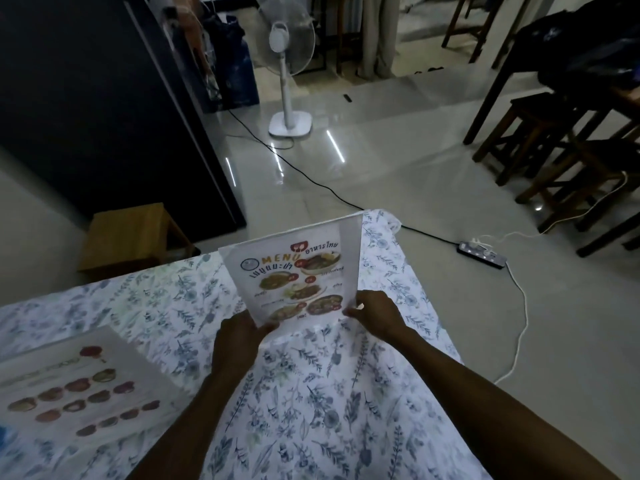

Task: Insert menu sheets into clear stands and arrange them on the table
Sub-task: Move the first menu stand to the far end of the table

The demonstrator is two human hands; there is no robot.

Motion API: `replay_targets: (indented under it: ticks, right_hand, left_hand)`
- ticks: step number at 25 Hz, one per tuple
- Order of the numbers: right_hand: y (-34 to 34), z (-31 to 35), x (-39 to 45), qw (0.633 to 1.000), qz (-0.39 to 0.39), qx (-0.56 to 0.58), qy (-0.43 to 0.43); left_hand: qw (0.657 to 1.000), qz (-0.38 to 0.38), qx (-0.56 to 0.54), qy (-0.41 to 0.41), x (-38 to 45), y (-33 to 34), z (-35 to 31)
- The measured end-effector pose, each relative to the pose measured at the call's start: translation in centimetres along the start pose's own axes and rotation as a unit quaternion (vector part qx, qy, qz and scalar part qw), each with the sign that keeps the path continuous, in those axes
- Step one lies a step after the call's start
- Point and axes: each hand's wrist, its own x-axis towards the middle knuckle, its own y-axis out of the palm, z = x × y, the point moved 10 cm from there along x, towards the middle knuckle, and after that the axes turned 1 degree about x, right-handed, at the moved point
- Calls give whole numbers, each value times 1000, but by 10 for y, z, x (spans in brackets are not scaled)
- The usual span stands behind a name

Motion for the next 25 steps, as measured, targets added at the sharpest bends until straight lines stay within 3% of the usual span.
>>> replay_targets:
  ticks: [7, 12, 21, 25]
  right_hand:
    - [-108, -18, 61, 997, -69, -42, -7]
    - [-147, -31, 117, 995, -81, -54, 4]
    - [-130, -48, 196, 996, -61, -61, 3]
    - [-116, -62, 206, 998, -45, -51, 15]
  left_hand:
    - [998, -10, -32, 45, 84, 26, -95]
    - [999, -13, -2, 48, 144, 44, -132]
    - [998, 10, 56, 10, 216, 75, -123]
    - [1000, -2, 30, 2, 217, 83, -115]
